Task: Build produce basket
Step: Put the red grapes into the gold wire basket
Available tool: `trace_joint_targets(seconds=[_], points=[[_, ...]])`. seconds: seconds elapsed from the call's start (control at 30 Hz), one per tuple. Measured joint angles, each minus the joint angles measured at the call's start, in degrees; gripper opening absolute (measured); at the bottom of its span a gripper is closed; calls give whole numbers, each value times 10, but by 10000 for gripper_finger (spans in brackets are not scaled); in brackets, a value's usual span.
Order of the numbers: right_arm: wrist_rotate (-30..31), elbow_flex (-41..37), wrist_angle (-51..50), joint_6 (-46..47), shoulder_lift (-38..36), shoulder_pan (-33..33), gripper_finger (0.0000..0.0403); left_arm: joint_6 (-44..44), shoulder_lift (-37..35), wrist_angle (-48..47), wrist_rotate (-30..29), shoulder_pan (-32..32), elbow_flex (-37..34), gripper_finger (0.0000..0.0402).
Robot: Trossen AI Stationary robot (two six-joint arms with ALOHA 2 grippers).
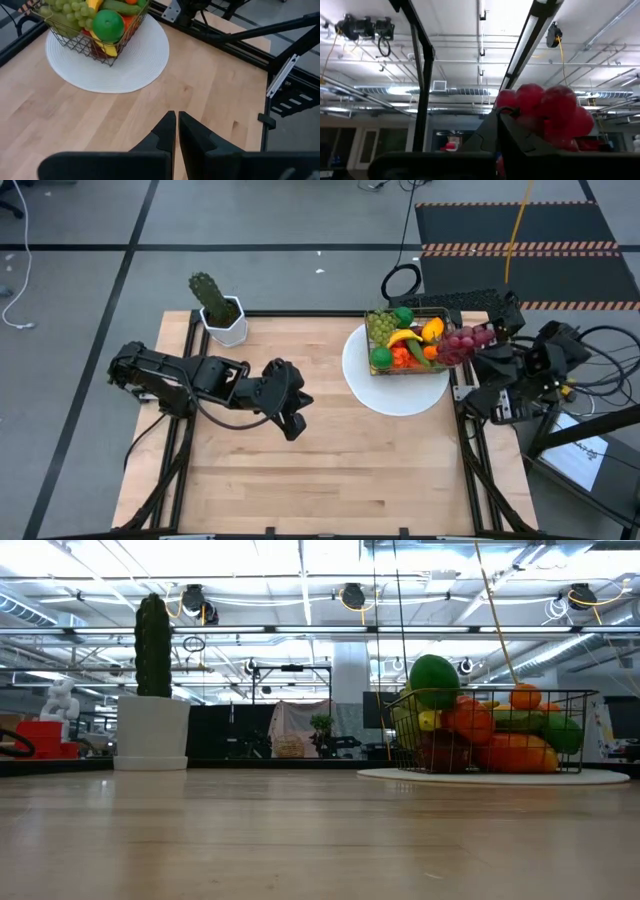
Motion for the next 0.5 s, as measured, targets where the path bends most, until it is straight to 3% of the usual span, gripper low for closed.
trace_joint_targets(seconds=[0.5], points=[[-93,18,-12,-222,0,0,0,5,0,-1,0,-19,0,21]])
